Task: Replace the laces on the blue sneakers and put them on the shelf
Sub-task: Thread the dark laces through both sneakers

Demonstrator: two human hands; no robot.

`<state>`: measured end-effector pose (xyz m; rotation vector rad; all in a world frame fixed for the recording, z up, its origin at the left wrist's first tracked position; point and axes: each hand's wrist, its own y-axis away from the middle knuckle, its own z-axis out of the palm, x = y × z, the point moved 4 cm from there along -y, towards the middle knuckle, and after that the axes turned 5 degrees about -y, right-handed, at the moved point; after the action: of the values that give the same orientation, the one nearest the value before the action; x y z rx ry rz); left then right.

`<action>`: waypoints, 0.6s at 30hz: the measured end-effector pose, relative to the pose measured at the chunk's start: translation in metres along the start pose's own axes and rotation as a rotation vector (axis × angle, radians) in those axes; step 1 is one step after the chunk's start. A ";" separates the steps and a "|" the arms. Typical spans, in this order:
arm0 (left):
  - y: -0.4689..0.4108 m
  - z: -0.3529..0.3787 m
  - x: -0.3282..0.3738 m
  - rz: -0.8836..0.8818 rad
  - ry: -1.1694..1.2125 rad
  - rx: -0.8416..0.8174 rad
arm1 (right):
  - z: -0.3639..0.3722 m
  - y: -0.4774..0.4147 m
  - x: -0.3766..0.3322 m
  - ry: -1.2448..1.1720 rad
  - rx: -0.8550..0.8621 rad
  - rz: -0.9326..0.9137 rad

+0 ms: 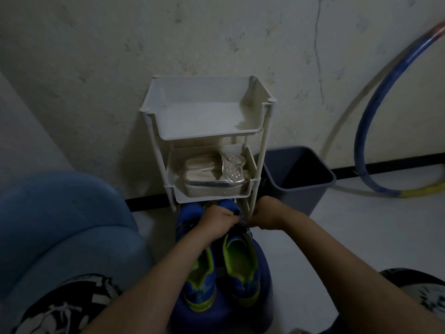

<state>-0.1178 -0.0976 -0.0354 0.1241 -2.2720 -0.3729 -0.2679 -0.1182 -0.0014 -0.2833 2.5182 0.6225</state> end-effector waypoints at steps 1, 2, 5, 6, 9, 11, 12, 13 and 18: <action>-0.001 0.002 0.001 -0.004 -0.025 0.020 | -0.002 0.002 -0.002 0.137 -0.043 -0.016; -0.001 0.004 0.002 0.010 -0.063 0.036 | -0.004 0.004 -0.004 0.193 -0.079 -0.026; 0.001 0.009 0.009 0.146 -0.248 0.044 | -0.012 0.010 -0.014 0.087 -0.131 -0.045; 0.002 0.010 0.012 0.199 -0.303 0.038 | -0.014 0.011 -0.017 0.057 -0.128 -0.056; 0.003 0.007 0.017 0.300 -0.357 0.006 | -0.017 0.006 -0.017 0.072 -0.055 -0.127; 0.001 0.006 0.015 0.352 -0.343 -0.028 | -0.017 0.000 -0.011 0.079 0.070 -0.167; 0.001 0.006 0.012 0.367 -0.316 -0.043 | -0.017 -0.002 -0.007 0.050 0.133 -0.172; 0.001 0.006 0.009 0.368 -0.265 -0.057 | -0.016 -0.003 -0.004 0.014 0.179 -0.161; 0.001 0.005 -0.007 0.217 -0.044 0.054 | 0.000 -0.005 0.010 0.006 0.096 -0.076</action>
<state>-0.1169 -0.0939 -0.0430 -0.1043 -2.3114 -0.2022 -0.2744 -0.1231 -0.0086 -0.3448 2.5210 0.4701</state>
